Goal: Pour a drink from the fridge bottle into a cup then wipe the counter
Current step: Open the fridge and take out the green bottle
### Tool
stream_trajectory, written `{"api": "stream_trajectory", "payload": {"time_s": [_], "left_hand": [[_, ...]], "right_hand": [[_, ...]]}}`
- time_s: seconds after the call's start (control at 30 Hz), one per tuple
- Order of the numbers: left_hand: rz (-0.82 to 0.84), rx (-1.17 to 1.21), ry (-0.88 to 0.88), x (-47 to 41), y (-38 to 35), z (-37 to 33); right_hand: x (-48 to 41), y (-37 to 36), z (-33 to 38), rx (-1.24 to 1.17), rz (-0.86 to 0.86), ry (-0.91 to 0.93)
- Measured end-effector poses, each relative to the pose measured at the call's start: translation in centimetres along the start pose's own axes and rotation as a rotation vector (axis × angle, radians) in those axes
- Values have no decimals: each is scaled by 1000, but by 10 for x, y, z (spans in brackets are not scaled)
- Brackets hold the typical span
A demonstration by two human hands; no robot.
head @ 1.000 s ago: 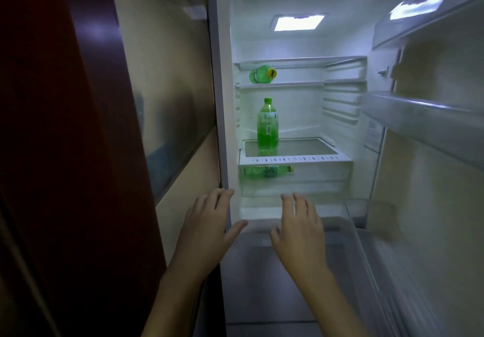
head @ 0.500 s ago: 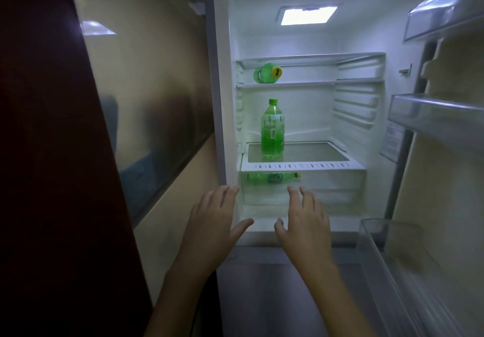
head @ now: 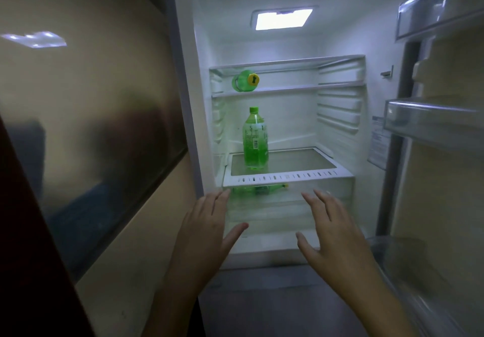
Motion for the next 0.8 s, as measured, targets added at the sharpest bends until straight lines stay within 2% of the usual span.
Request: {"api": "stream_trajectory", "payload": {"time_s": [0.4, 0.8], "left_hand": [[-8, 17, -68, -44, -32, -27], [-36, 23, -68, -97, -45, -23]], "right_hand": [[-12, 1, -42, 27, -1, -21], [-87, -27, -45, -39, 3, -14]]}}
Point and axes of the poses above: each hand's wrist, its own x-axis away from the middle knuckle, its own y-axis out of the back of the hand, z = x × y, the point moved 10 cm from there along -x, towards the middle knuckle, and after that the axes turned 10 degrees about z, right-handed, at the moved point
